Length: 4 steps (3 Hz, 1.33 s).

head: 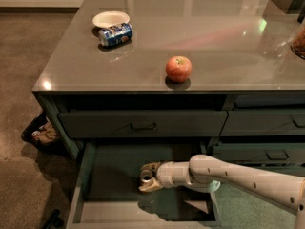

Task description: Place orange can into middle drawer

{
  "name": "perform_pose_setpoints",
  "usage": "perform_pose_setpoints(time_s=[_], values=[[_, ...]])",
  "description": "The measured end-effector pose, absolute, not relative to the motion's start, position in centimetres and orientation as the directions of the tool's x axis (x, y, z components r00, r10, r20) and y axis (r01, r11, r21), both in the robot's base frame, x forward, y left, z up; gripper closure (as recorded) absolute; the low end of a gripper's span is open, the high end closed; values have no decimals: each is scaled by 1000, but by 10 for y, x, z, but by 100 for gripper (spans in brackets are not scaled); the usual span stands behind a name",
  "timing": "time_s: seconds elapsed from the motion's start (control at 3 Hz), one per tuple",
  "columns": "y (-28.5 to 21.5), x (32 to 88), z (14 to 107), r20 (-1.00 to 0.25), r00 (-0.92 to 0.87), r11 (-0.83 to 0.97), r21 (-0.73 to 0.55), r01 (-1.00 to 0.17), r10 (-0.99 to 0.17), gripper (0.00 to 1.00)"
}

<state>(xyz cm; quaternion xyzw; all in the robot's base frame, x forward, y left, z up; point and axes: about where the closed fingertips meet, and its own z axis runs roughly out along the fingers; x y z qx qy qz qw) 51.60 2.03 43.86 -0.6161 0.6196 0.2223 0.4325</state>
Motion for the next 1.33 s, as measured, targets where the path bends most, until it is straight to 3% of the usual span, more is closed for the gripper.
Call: perform_pose_setpoints(time_s=[0.67, 1.0, 1.33], values=[[20, 516, 439, -810, 133, 142, -257, -956, -571, 11], [20, 516, 439, -810, 133, 142, -257, -956, -571, 0], [20, 516, 439, -810, 133, 142, -257, -956, -571, 0]])
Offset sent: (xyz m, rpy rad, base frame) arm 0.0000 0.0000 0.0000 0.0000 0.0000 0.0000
